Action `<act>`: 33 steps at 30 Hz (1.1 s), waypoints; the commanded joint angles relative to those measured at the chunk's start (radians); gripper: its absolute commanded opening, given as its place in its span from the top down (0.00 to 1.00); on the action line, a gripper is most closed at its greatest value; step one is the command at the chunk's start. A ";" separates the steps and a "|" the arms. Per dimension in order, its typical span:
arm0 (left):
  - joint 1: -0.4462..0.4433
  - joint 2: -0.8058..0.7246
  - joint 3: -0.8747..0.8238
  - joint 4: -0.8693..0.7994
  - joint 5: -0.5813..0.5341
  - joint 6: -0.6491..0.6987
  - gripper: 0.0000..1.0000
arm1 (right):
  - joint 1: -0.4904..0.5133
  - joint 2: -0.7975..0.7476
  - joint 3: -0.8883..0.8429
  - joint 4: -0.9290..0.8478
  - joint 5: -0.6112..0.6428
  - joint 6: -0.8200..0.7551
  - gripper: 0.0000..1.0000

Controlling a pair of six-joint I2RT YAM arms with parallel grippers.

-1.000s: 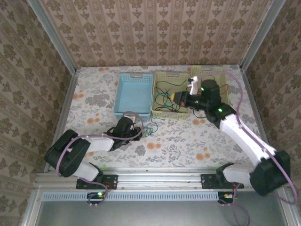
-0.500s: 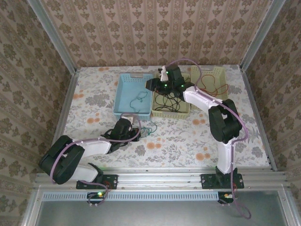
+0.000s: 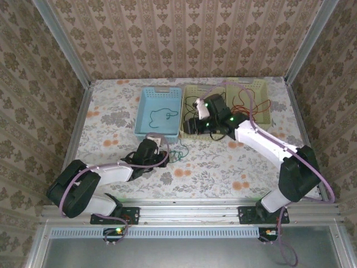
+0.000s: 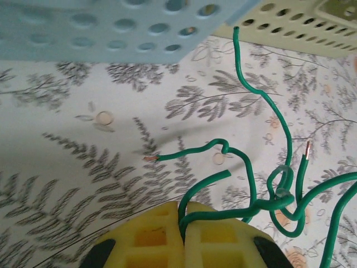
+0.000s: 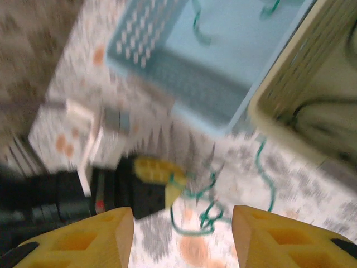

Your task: Untangle the cables

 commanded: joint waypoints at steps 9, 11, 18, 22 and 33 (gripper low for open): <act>-0.021 0.047 0.063 -0.015 0.038 0.043 1.00 | 0.054 0.219 0.050 -0.195 0.044 -0.194 0.55; -0.023 0.052 0.063 -0.007 0.037 0.041 1.00 | 0.052 0.237 0.046 -0.178 0.048 -0.198 0.56; -0.031 0.057 0.062 -0.013 0.037 0.042 1.00 | 0.052 0.253 0.043 -0.071 -0.001 -0.168 0.65; -0.034 0.054 0.063 -0.019 0.037 0.044 1.00 | 0.053 0.238 0.025 -0.042 -0.021 -0.163 0.75; -0.031 0.052 0.060 -0.062 -0.037 0.012 1.00 | 0.042 0.154 -0.031 -0.021 0.031 -0.152 0.97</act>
